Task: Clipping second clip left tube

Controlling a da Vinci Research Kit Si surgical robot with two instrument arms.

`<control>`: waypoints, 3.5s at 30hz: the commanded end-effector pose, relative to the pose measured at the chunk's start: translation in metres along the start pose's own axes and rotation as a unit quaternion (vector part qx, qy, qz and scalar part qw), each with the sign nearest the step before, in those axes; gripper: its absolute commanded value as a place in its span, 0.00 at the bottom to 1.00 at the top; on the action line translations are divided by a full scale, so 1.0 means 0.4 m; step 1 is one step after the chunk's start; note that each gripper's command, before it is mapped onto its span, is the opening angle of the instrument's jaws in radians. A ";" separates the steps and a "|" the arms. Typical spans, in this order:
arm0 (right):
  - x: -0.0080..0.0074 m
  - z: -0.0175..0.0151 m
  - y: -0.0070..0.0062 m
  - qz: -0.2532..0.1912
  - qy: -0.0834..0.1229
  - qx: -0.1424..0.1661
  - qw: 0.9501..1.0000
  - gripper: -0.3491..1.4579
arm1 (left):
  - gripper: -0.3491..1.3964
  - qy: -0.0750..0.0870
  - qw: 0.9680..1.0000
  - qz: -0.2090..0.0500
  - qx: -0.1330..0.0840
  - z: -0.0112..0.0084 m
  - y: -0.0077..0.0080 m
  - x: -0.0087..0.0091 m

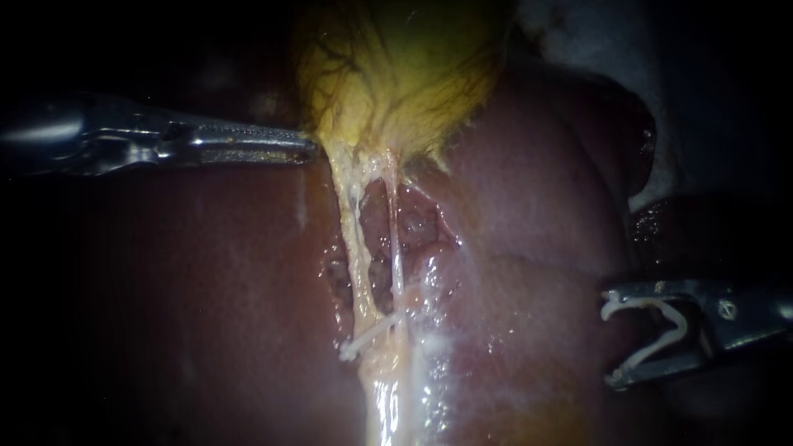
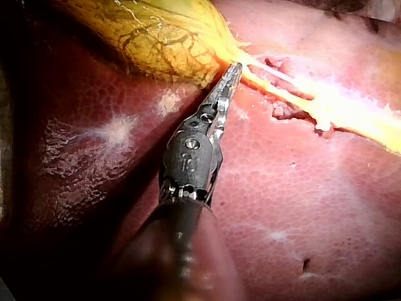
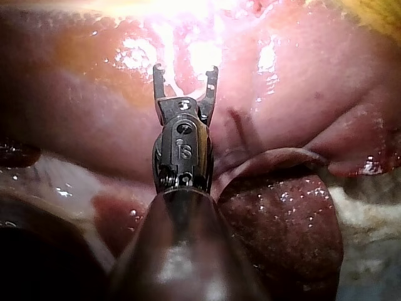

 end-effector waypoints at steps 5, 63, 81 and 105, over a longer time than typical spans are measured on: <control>-0.0002 0.0002 0.0001 0.000 0.000 0.000 1.000 0.53 | 0.00 0.000 1.000 0.000 0.002 -0.0011 0.0004 -0.0003; 0.0172 0.0284 0.0080 0.076 0.056 0.188 0.978 0.49 | 0.00 -0.007 1.000 -0.011 -0.017 -0.0186 0.0047 -0.0101; 0.0225 0.0433 0.0144 0.114 0.101 0.216 0.964 0.49 | 0.00 -0.007 1.000 -0.011 -0.017 -0.0187 0.0047 -0.0100; 0.0155 0.0608 0.0201 0.131 0.095 0.221 0.962 0.50 | 0.00 -0.007 1.000 -0.011 -0.017 -0.0188 0.0046 -0.0100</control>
